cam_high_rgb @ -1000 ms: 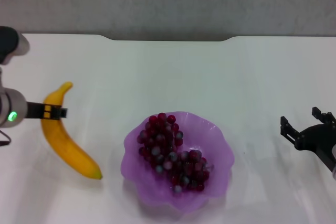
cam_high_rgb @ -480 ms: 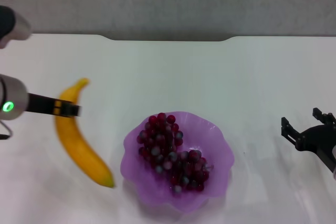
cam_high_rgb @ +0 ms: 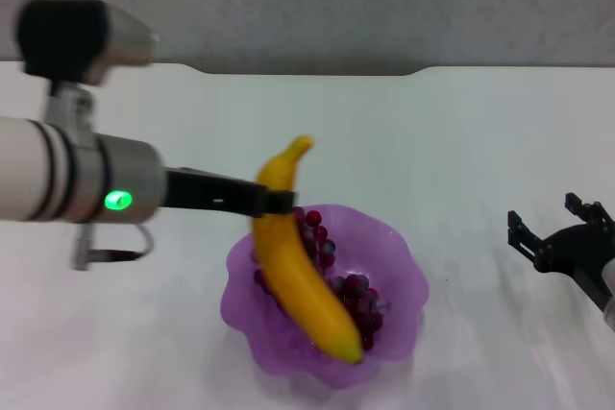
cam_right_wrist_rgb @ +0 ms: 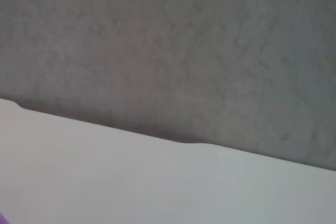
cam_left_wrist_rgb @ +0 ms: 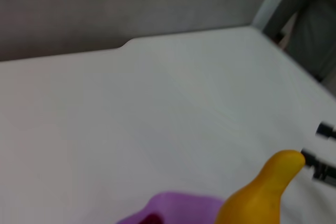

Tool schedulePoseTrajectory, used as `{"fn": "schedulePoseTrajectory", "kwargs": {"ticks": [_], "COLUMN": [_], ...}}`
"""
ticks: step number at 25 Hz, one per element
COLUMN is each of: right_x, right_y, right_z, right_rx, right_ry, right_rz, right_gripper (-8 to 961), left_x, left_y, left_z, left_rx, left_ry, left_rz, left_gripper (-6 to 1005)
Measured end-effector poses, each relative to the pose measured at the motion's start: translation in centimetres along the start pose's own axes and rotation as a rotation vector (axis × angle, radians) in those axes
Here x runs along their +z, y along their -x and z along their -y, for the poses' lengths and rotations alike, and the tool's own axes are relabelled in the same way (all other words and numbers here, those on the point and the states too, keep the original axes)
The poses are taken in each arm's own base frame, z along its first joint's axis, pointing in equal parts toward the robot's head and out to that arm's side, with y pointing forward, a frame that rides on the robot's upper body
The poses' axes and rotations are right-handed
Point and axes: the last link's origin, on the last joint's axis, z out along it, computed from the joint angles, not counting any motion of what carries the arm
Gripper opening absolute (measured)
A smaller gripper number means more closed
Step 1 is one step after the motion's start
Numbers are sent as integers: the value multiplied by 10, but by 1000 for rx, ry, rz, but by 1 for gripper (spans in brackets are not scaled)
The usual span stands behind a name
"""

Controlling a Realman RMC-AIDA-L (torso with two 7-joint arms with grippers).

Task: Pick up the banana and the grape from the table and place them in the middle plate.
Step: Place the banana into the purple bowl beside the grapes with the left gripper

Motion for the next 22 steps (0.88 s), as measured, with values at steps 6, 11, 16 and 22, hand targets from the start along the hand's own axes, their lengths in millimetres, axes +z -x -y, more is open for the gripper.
{"fn": "schedulePoseTrajectory", "kwargs": {"ticks": [6,11,16,22], "right_x": [1,1,2,2], "right_y": [1,2,2,2], "right_z": [-3,-5,-5,-5], "right_rx": [-5,-4,-4,-5], "right_ry": [13,16,17,20], "right_rz": [2,5,5,6], "right_gripper": [862,862,861,861], "left_x": [41,52,59,62], "left_y": [12,17,23,27], "left_z": [-5,3,13,19], "left_rx": [-21,-30,-55,-69], "left_ry": [21,-6,-26,-20], "left_rz": [-70,-88,-90,-103], "left_gripper": [594,609,624,642]}}
